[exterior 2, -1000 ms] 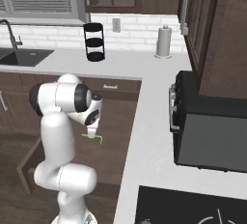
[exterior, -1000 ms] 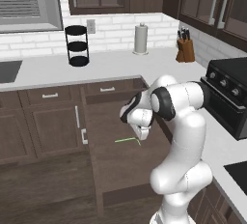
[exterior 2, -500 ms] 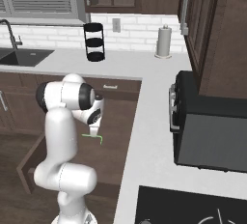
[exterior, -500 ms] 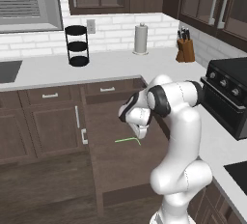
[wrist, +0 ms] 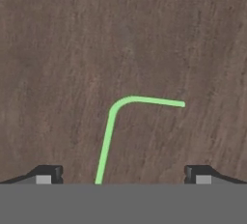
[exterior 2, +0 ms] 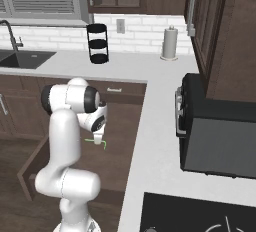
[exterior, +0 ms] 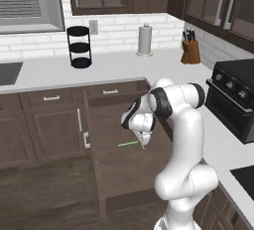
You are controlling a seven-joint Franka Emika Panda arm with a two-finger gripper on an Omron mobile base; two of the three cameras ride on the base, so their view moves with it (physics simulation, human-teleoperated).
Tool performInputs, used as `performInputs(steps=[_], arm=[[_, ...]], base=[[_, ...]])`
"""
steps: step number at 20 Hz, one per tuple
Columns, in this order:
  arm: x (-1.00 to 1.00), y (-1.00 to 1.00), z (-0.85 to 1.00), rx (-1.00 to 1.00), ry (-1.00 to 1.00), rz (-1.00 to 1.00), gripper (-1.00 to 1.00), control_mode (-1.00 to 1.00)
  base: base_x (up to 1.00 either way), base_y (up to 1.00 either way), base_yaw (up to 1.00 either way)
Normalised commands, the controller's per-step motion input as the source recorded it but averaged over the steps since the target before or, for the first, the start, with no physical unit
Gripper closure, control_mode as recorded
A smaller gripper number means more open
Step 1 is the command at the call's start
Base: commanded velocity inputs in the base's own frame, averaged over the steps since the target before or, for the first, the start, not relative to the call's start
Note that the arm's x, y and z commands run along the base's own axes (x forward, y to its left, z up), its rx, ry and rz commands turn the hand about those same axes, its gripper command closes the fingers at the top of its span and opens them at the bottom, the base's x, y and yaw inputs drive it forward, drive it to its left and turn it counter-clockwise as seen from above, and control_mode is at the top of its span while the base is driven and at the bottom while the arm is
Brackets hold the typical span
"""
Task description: Take a straw from the drawer in front and place it inside the glass cup on the dining counter.
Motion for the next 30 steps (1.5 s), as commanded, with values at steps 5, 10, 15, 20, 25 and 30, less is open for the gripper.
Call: performInputs(steps=[5, 10, 15, 20, 25, 30], arm=[[0.07, 0.0, -0.13, -0.01, 0.0, 0.0, -1.0, -1.0], [0.17, 0.0, -0.13, -0.01, 0.01, 0.0, -1.0, -1.0], [0.21, 0.0, -0.1, -0.01, 0.02, 0.0, -1.0, -1.0], [0.09, 0.0, -0.13, 0.0, 0.0, 0.0, -1.0, -1.0], [0.0, 0.0, -0.2, -0.01, 0.0, 0.0, -1.0, -1.0], [0.0, 0.01, -0.21, -0.03, 0.0, 0.0, -1.0, -1.0]], base=[[0.0, 0.0, 0.0], [0.0, 0.0, 0.0], [0.0, 0.0, 0.0], [0.0, 0.0, 0.0], [0.0, 0.0, 0.0], [0.0, 0.0, 0.0]])
